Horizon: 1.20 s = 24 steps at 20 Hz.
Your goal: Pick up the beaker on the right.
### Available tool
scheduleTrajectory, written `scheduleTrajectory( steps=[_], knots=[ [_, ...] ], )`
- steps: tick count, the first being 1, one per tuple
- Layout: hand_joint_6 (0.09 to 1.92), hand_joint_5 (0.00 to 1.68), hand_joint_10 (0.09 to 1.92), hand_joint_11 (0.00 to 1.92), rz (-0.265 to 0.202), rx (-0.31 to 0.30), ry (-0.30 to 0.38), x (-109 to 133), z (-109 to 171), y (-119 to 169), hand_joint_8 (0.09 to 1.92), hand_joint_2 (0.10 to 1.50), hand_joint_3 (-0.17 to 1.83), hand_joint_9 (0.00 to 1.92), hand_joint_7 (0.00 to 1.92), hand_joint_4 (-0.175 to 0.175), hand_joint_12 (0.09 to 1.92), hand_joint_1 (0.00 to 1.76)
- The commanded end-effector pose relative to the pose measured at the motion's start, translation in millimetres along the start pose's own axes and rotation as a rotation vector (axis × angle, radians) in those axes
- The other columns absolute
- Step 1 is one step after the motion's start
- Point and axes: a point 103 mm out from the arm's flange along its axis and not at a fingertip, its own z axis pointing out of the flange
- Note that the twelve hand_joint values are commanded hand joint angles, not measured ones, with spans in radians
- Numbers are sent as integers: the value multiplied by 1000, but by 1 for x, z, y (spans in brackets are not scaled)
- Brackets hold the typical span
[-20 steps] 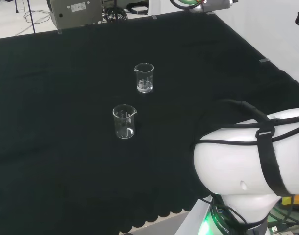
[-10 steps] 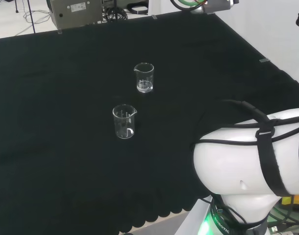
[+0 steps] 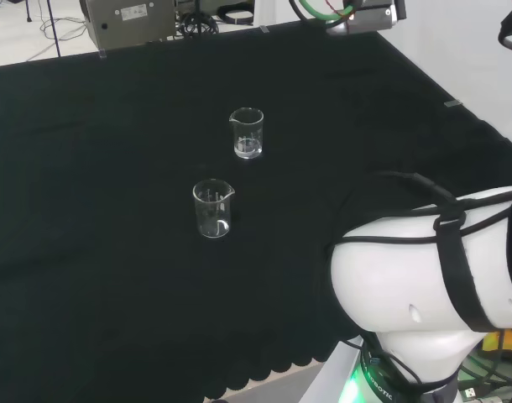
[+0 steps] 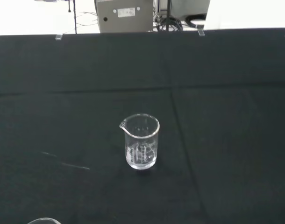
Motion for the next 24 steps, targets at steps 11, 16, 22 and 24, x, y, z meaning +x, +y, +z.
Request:
scheduleTrajectory(
  steps=[11,16,22,24],
  knots=[
    [87,389,674,97,-61,-12,176,-28,118,137,669,1081,264,473,310,-32,1411,360],
    [87,411,651,167,-56,44,279,-29,164,177,679,963,269,507,328,-33,1388,536],
    [87,416,647,181,-53,107,329,-34,208,206,679,729,519,485,290,-32,1388,741],
    [87,413,648,178,-51,121,348,-38,221,213,679,697,548,478,282,-32,1388,755]
  ],
)
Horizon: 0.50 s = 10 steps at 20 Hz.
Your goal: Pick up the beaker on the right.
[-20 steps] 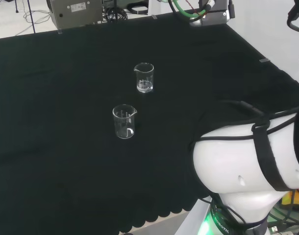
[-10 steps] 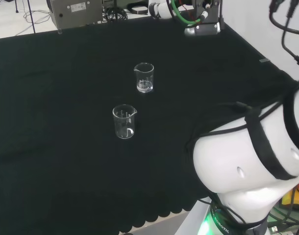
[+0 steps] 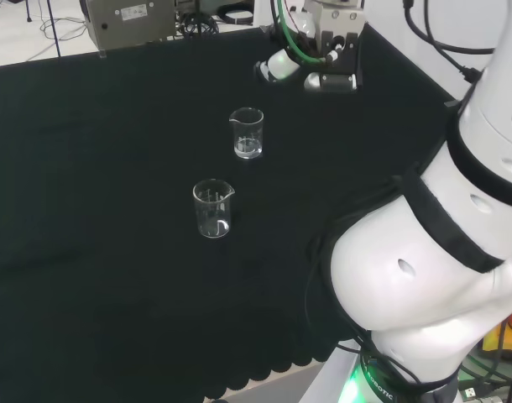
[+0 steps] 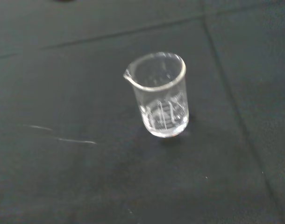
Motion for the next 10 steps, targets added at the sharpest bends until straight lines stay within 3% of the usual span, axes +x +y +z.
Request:
scheduleTrajectory(
  steps=[1,10],
  knots=[
    [87,412,648,176,-36,-20,160,-28,45,90,679,689,553,476,281,-32,1389,756],
    [87,333,645,53,-85,23,195,-39,76,111,666,602,569,334,181,-28,1414,712]
  ],
)
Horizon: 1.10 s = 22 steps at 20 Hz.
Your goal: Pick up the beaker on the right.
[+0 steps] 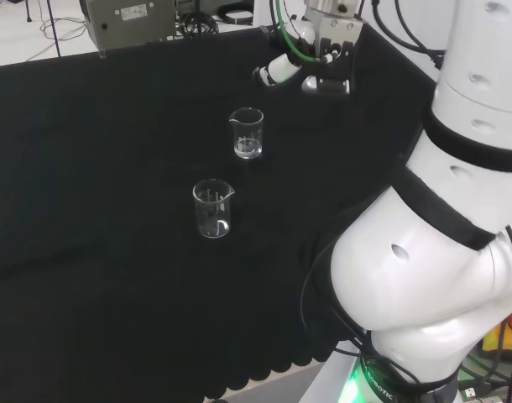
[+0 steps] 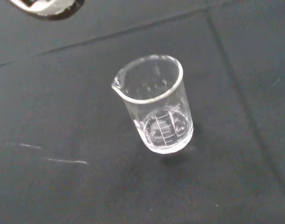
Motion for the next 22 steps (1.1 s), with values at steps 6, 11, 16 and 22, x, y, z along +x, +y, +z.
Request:
scheduleTrajectory(
  steps=[6,11,16,22],
  knots=[
    [87,332,656,41,-101,35,174,-28,69,62,667,592,567,319,168,-29,1421,721],
    [87,304,654,27,-173,38,220,-26,84,68,659,578,562,302,146,-31,1418,729],
    [87,310,651,0,-224,49,236,-26,97,72,659,557,560,281,141,-28,1391,766],
    [87,324,658,0,-231,79,247,-29,112,79,661,548,567,301,151,-26,1377,787]
  ],
)
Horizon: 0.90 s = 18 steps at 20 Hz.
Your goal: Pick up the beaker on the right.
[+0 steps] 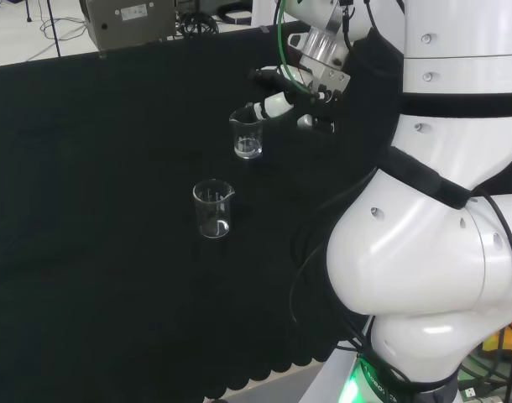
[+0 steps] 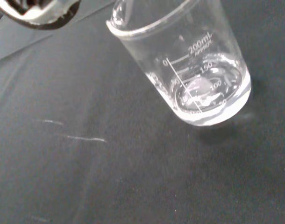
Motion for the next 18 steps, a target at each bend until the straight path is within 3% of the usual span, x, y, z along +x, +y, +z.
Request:
scheduleTrajectory(
  steps=[1,8,18],
  knots=[
    [87,325,660,0,-20,20,27,-7,14,9,662,548,569,306,156,-26,1376,788],
    [87,405,645,0,-22,55,63,-17,26,16,662,531,586,341,215,-19,1378,901],
    [87,424,616,0,-84,66,141,-13,49,21,642,514,648,338,220,-18,1349,949]
  ],
)
